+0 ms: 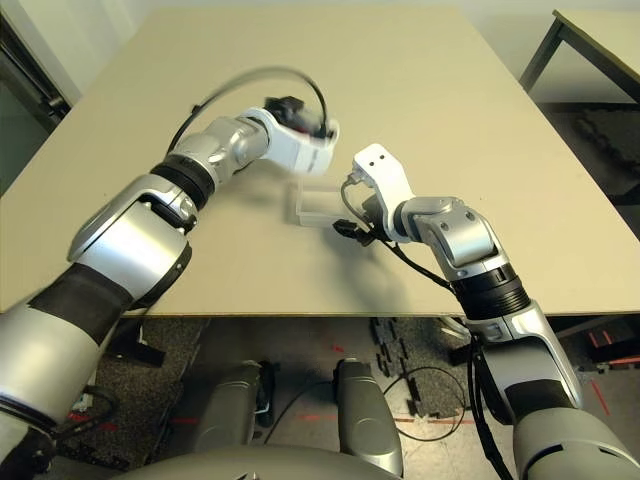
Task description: Pour the medicine from the bottle into the box.
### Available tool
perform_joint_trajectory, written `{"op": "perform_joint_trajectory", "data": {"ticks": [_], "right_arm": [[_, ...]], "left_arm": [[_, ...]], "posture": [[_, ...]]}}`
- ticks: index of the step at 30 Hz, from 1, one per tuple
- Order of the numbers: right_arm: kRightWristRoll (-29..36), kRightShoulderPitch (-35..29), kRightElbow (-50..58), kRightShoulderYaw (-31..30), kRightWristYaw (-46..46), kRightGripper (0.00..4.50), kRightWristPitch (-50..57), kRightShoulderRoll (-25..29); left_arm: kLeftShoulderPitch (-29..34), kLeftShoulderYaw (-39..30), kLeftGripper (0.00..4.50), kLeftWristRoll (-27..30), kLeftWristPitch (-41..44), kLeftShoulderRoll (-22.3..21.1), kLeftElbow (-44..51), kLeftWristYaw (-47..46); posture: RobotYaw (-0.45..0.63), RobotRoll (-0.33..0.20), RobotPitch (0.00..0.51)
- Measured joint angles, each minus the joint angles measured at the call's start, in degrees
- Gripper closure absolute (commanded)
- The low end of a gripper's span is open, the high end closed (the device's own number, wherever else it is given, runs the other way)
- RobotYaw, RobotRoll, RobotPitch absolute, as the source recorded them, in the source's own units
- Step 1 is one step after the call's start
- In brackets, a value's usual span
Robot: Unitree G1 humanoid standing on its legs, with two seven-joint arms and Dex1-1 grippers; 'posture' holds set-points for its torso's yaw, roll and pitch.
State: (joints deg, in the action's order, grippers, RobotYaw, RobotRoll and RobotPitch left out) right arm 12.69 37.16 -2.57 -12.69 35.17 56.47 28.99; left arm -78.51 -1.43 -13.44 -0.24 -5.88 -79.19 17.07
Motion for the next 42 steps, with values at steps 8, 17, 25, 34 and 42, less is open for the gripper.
{"op": "perform_joint_trajectory", "data": {"ticks": [8, 17, 25, 34, 42], "right_arm": [[-0.5, 0.0, 0.0, 0.0, 1.1, 0.00, -0.1, 0.9], [-0.7, 0.0, 0.0, 0.0, 3.1, 0.00, -0.7, 1.6], [-0.8, 0.0, 0.0, 0.0, 3.8, 0.00, -0.8, 1.7], [-0.8, 0.0, 0.5, 0.0, 4.2, 0.00, 0.0, 2.4], [-0.3, 0.0, 3.6, 0.0, 4.9, 0.00, 2.3, 3.4]], "left_arm": [[6.2, -20.7, 1.81, 17.9, 7.6, -1.8, 0.3, -8.3], [8.6, -20.7, 1.81, 17.8, 8.4, -2.5, 0.3, -9.5], [9.8, -18.5, 1.81, 16.1, 8.2, -4.3, 0.3, -8.8], [6.7, -5.5, 1.81, 4.7, 3.3, -5.9, 0.3, -4.8], [-3.2, 23.4, 1.81, -21.1, -10.9, -6.3, 0.3, -4.3]], "posture": [[-0.08, 0.000, 0.074], [-0.08, 0.000, 0.081], [-0.09, 0.000, 0.082], [-0.10, 0.000, 0.094], [-0.11, 0.000, 0.116]]}}
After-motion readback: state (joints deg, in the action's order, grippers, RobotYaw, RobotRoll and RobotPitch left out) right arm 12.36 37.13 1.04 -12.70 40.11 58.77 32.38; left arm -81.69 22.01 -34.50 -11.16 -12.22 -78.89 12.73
